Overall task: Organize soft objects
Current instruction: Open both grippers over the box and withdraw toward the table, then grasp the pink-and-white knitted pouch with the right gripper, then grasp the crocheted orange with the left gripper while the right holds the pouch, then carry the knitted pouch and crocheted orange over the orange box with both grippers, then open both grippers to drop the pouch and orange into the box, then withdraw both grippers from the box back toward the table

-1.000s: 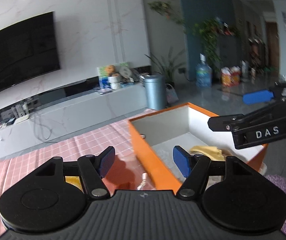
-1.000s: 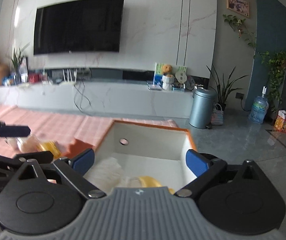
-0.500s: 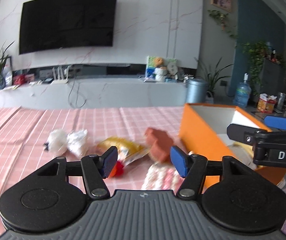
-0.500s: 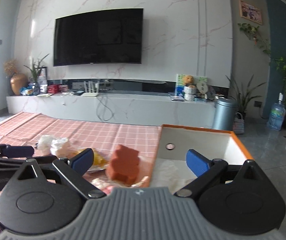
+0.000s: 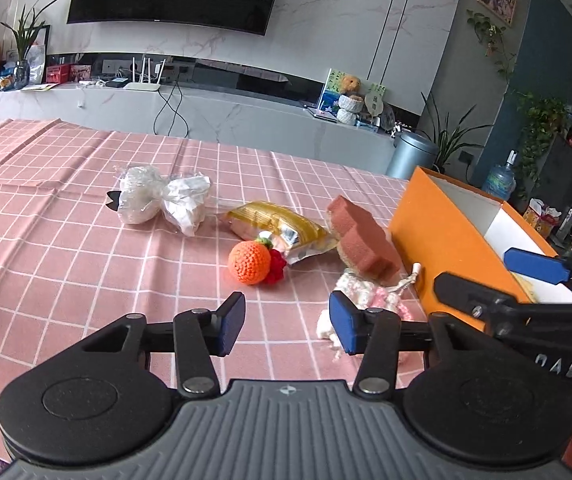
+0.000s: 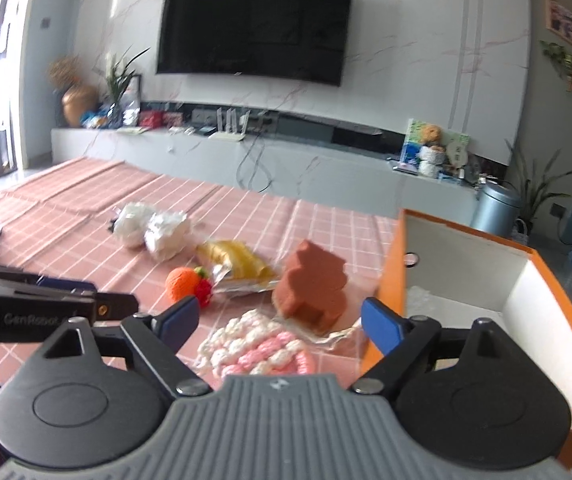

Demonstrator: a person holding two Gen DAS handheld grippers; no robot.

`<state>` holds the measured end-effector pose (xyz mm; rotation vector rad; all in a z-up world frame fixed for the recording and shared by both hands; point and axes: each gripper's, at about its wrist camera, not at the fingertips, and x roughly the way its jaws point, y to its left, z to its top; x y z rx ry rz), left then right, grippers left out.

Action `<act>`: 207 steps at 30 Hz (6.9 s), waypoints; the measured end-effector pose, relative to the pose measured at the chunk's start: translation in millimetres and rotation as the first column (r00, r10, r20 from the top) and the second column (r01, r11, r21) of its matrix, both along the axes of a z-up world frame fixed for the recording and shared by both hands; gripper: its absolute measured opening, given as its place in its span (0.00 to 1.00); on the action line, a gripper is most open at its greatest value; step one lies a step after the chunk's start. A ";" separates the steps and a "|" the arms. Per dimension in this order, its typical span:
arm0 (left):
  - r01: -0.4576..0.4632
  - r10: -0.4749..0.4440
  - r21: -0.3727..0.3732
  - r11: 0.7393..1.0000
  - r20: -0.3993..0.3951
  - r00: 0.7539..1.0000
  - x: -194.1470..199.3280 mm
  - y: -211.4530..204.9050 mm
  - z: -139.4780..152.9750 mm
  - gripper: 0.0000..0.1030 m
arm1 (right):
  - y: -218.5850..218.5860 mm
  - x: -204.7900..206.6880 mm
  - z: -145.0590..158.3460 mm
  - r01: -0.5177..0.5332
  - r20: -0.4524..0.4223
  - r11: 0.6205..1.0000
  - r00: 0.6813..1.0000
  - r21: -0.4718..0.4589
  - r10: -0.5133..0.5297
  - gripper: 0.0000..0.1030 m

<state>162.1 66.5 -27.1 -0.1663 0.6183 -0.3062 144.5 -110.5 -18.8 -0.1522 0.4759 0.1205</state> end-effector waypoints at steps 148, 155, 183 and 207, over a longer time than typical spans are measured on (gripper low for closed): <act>0.588 -0.672 0.562 0.581 -0.077 0.737 72.7 -281.6 -10.7 0.52 | -213.8 132.7 -5.6 0.000 -0.392 0.986 0.917 -0.168 -0.067 0.29; 0.617 -0.670 0.559 0.554 -0.142 0.729 79.2 -282.6 -21.6 0.56 | -209.5 139.4 -14.7 -0.027 -0.452 0.983 0.890 -0.184 -0.060 0.34; 0.592 -0.664 0.562 0.578 -0.097 0.741 38.6 -263.2 17.6 0.81 | -206.0 96.0 34.9 0.042 -0.319 0.960 0.938 -0.278 -0.133 0.72; 0.293 -0.356 0.269 0.917 0.225 0.907 -9.1 -163.3 44.9 0.81 | -167.1 -4.3 57.6 0.320 -0.013 0.944 0.947 0.079 -0.320 0.79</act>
